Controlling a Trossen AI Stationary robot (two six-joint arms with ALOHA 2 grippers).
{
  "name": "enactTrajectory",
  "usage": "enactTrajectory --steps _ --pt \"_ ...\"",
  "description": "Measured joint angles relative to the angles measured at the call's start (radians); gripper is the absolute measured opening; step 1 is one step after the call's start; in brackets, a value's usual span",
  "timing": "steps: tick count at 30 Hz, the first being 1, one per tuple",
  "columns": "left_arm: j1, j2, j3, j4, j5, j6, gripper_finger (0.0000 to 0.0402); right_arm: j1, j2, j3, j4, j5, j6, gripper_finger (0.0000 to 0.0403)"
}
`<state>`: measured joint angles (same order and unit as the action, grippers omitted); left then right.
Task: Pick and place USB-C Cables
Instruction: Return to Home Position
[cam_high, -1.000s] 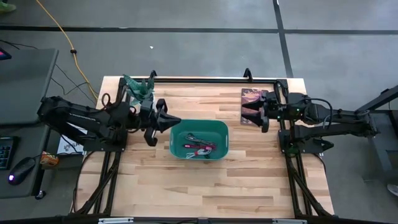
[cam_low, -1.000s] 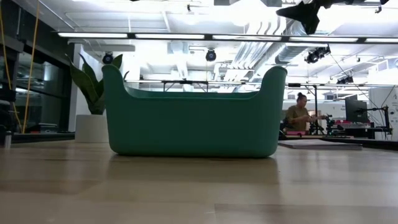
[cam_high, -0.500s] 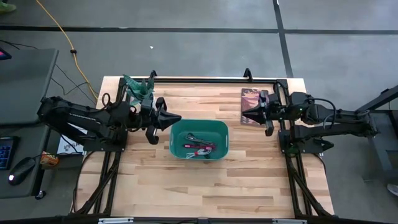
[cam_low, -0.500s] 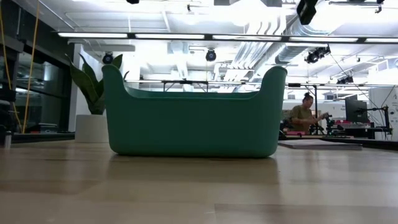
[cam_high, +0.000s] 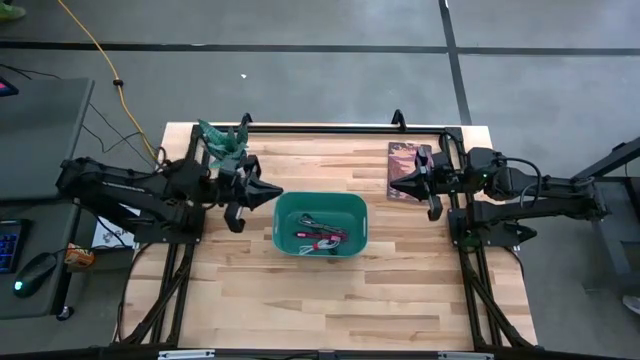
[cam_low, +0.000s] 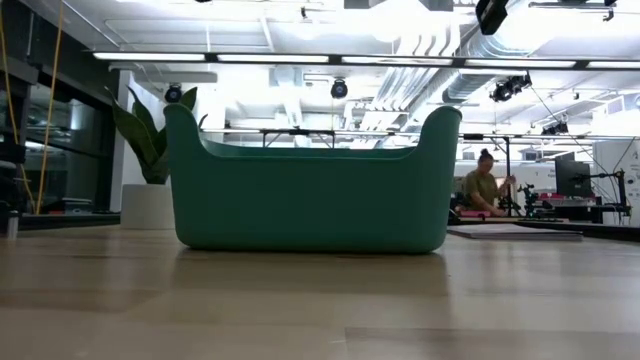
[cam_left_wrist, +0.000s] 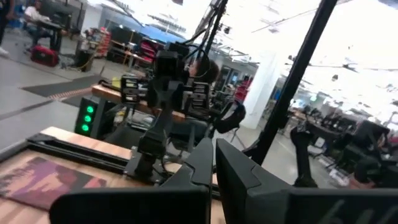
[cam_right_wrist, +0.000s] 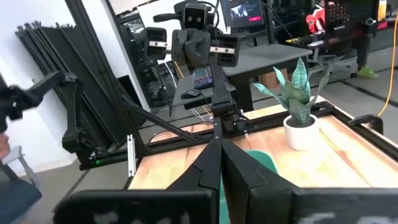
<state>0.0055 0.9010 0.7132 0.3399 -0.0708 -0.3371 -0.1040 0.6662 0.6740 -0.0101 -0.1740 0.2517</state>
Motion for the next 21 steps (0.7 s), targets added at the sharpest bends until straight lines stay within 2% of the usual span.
enactTrajectory --steps 6,9,15,21 --pt "0.010 -0.142 -0.020 -0.129 -0.022 0.055 0.0000 0.000 0.000 0.000 0.000 -0.002 -0.013 0.0000" --pt "0.009 -0.221 -0.111 -0.108 -0.024 0.053 0.0000 0.000 0.000 0.000 0.000 -0.007 0.014 0.0000" --pt "0.010 -0.387 -0.348 0.017 -0.004 0.007 0.0000 0.000 0.002 0.000 -0.003 -0.096 0.040 0.0000" --pt "0.038 -0.560 -0.491 0.023 0.003 -0.002 0.0000 0.000 0.002 0.000 -0.008 -0.098 0.065 0.0000"
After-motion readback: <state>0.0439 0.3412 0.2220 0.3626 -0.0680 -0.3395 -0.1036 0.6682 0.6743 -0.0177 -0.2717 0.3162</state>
